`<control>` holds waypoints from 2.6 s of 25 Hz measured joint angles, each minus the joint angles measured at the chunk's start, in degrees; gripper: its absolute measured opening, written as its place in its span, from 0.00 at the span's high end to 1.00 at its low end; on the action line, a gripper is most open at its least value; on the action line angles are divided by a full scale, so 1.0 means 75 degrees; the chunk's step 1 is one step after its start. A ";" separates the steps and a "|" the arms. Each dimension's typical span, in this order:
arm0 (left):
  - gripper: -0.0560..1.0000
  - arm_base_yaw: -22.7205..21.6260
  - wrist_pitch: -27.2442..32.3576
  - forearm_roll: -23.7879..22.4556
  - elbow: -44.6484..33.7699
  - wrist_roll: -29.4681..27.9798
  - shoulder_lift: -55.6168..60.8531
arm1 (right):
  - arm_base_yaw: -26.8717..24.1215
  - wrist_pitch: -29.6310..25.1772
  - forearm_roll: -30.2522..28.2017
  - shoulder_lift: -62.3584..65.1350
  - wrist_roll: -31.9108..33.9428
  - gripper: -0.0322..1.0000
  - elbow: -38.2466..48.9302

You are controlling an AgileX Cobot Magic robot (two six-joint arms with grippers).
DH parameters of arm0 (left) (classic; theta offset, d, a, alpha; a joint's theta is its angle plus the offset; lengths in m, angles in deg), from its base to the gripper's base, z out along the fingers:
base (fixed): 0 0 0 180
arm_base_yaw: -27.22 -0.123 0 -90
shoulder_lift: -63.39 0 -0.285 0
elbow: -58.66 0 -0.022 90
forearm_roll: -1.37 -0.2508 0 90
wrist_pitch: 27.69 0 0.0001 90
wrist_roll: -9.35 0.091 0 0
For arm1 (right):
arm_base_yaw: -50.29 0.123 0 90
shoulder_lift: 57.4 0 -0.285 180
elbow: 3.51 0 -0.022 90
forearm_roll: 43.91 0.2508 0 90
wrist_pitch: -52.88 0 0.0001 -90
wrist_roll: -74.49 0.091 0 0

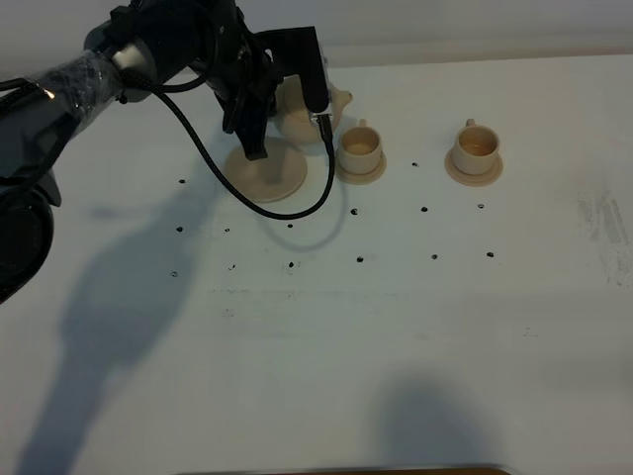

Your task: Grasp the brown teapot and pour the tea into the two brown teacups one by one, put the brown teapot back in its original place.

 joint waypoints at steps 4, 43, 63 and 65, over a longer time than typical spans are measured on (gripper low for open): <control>0.87 0.0081 -0.0113 -0.0210 0.0000 0.0151 0.0000 | 0.0000 0.0000 0.0000 0.0000 0.0000 0.75 0.0000; 0.87 0.0333 -0.0892 -0.1577 0.0008 0.1980 -0.0291 | 0.0000 0.0000 0.0000 0.0000 0.0001 0.75 0.0000; 0.87 0.0487 -0.1284 -0.2109 0.0008 0.2543 -0.0291 | 0.0000 0.0000 0.0000 0.0000 0.0001 0.75 0.0000; 0.87 0.0496 -0.1345 -0.2189 0.0008 0.2561 -0.0291 | 0.0000 0.0000 0.0000 0.0000 0.0001 0.75 0.0000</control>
